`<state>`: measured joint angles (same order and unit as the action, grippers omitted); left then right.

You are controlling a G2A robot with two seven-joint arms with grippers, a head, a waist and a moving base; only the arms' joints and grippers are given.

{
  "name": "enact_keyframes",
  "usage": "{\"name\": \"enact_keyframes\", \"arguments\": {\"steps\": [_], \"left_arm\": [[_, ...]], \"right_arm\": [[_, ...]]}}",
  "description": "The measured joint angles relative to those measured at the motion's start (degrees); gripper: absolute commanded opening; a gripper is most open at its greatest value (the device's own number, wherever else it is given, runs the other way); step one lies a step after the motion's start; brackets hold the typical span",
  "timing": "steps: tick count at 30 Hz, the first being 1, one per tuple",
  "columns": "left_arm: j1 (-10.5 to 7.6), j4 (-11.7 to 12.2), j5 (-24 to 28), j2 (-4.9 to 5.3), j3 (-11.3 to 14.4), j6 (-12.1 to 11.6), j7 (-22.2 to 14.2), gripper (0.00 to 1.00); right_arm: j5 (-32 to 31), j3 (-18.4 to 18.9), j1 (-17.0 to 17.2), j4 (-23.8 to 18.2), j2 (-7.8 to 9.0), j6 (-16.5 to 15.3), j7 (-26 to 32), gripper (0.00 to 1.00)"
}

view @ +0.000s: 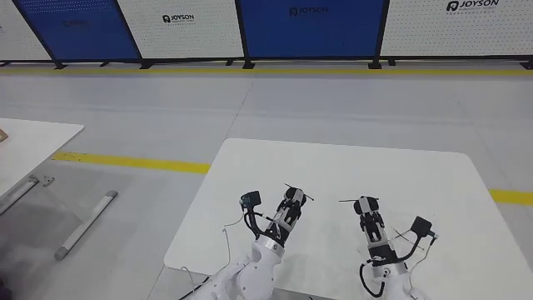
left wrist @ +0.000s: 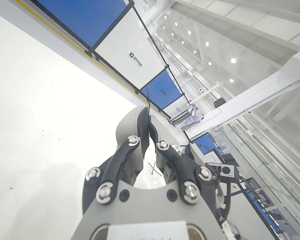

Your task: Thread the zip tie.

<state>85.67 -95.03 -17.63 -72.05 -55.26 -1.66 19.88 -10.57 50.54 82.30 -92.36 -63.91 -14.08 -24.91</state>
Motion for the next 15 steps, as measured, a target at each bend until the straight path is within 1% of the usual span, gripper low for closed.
{"name": "enact_keyframes", "arguments": {"steps": [2,3,5,7,10,11,13,14,15], "left_arm": [[0.0,0.0,0.0,0.0,0.0,0.0,0.0,0.0],[0.0,0.0,0.0,0.0,0.0,0.0,0.0,0.0],[-0.04,0.02,-0.09,0.01,0.01,0.0,-0.11,0.0],[-0.45,0.23,-1.29,0.17,-0.22,-0.18,-2.06,0.0],[-0.71,0.05,-3.84,0.95,-2.2,-0.95,-8.12,0.0],[-0.53,-0.32,-5.08,1.4,-3.33,-1.09,-11.14,0.0],[0.15,-1.25,-6.93,2.11,-5.01,-1.29,-15.76,0.0],[0.79,-1.96,-7.96,2.55,-5.96,-1.61,-18.83,0.0],[1.28,-2.5,-8.4,2.85,-6.6,-2.05,-21.03,0.0]], "right_arm": [[-0.72,0.28,0.09,-0.89,-0.12,3.05,1.23,0.0],[-0.78,0.28,0.08,-0.99,-0.14,3.51,1.35,0.0],[-0.77,0.25,0.07,-0.97,-0.15,3.39,1.33,0.0],[-0.75,0.25,0.07,-0.95,-0.14,3.27,1.29,0.0],[-0.74,0.25,0.07,-0.94,-0.14,3.26,1.29,0.0],[-0.74,0.25,0.07,-0.94,-0.14,3.26,1.29,0.0],[-0.74,0.25,0.07,-0.95,-0.14,3.27,1.29,0.0],[-0.74,0.25,0.07,-0.95,-0.14,3.27,1.29,0.0],[-0.74,0.25,0.07,-0.95,-0.14,3.27,1.29,0.0]]}}
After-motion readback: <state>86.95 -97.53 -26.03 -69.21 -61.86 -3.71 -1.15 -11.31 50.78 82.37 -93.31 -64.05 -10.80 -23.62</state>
